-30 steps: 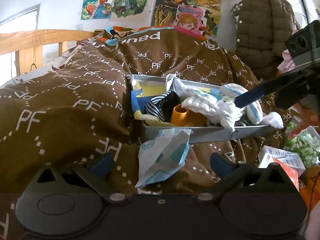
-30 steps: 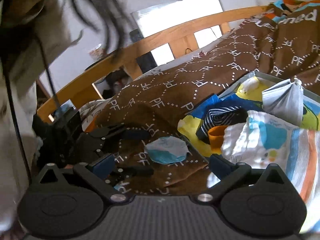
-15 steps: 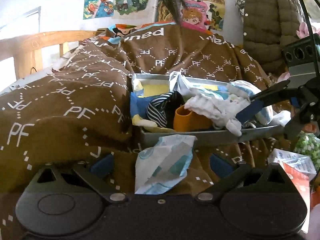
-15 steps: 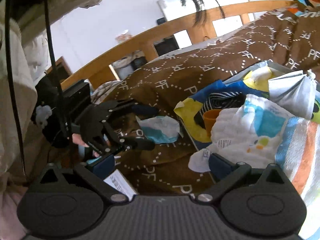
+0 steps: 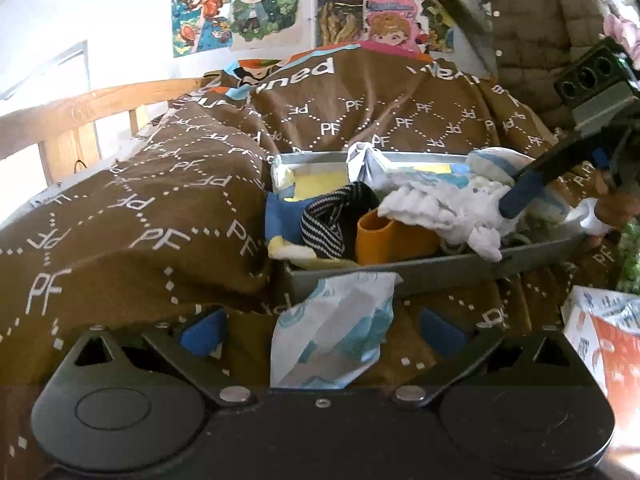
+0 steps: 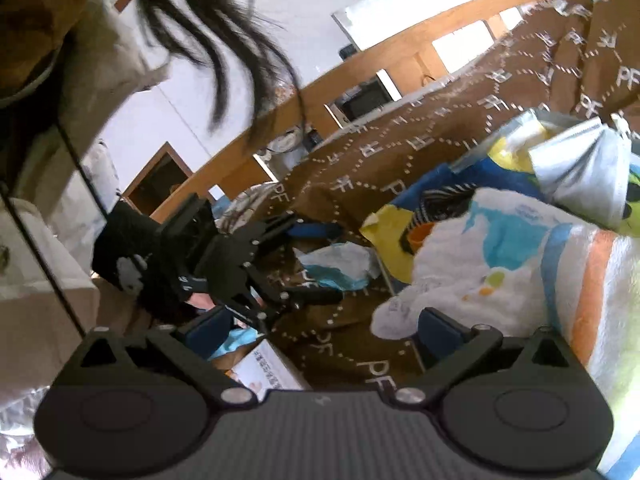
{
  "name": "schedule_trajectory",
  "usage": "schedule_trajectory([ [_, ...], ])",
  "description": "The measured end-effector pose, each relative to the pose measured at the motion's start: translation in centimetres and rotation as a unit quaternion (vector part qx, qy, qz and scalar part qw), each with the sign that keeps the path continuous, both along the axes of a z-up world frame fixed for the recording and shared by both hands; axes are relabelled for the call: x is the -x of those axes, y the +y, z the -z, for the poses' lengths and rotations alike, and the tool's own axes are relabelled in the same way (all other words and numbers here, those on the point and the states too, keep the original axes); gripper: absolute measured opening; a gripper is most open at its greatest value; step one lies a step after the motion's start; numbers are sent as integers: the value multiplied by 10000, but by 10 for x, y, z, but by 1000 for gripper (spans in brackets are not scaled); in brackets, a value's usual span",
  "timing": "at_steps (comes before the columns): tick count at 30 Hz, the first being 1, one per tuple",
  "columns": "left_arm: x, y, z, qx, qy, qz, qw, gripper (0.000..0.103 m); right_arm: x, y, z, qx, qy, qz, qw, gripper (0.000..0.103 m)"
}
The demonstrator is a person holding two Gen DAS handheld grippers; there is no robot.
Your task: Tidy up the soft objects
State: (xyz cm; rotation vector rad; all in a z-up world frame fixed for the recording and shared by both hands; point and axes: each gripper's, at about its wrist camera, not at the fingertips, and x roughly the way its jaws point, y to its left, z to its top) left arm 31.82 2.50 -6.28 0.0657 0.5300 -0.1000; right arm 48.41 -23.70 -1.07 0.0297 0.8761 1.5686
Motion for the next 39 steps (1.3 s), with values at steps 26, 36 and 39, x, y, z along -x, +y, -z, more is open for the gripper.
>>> schedule_trajectory([
  [26,-11,-5,8,843,134,426,9954,61,65,53,-16,-935,-723,1365,9836,103],
  [36,-2,1,5,964,265,285,9946,62,75,65,-18,-1589,-428,1909,9677,103],
  [39,-1,2,4,970,253,290,9945,62,76,55,-18,-1686,-373,2139,9615,103],
])
